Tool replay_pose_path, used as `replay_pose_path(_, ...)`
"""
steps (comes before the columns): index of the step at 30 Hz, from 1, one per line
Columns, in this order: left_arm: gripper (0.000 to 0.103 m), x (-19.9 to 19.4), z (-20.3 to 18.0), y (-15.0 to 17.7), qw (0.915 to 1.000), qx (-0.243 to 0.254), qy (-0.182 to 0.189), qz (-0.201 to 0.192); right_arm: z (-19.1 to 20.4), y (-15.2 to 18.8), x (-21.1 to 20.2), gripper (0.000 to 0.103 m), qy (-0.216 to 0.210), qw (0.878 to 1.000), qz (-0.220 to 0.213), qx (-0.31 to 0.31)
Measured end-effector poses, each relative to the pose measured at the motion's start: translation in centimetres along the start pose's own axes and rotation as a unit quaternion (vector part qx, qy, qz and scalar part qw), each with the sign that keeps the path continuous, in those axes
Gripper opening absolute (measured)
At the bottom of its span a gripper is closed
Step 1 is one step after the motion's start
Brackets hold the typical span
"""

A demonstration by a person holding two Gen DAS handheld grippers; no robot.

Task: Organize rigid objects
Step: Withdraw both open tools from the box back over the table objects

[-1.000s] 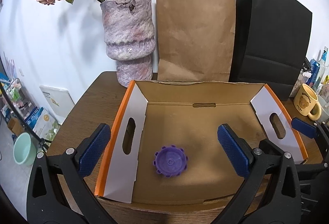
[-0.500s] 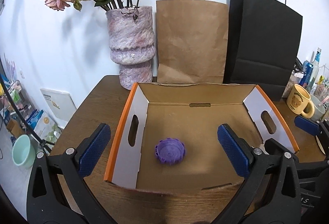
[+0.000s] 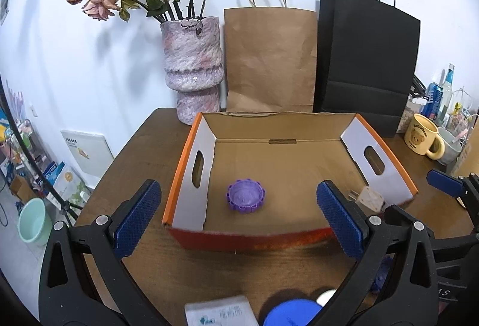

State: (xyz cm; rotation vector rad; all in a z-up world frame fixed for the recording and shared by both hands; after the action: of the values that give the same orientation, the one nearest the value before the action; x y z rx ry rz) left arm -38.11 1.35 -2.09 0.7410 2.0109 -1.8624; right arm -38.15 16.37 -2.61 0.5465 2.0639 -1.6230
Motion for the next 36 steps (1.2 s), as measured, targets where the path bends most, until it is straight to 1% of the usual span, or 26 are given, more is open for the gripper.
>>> replay_pose_path(7,0.103,-2.2,-0.5,1.4,1.0,0.001,0.004,0.0,0.1,1.6,-2.3,0.09,-0.002,1.0,-0.001,-0.001)
replay_pose_path(18,0.103,-6.0,-1.9,3.4,0.9997,0.007,0.02,-0.009,0.0,4.1,-6.2,0.09,-0.006,1.0,-0.007,0.01)
replay_pose_path(27,0.103,-8.9,-1.8,5.4,0.9997,0.002,0.017,-0.019,-0.4,6.3,-9.2,0.09,-0.007,1.0,-0.013,0.021)
replay_pose_path(36,0.103,-11.0,-2.1,8.1,0.9998,0.001,0.016,-0.01,-0.5,9.4,-11.4,0.09,-0.009,1.0,-0.006,0.019)
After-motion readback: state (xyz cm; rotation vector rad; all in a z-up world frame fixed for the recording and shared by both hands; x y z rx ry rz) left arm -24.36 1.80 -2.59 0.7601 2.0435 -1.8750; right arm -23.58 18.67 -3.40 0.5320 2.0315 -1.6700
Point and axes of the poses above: each gripper's, at about its wrist camera, not at the fingertips, and x roughly the way its jaws point, z to its left, y to its underside, the point moved 8 cm from there along x, roughly the way its jaws point, and after that the axes turned 12 degrees about y, right-handed, at the moved point
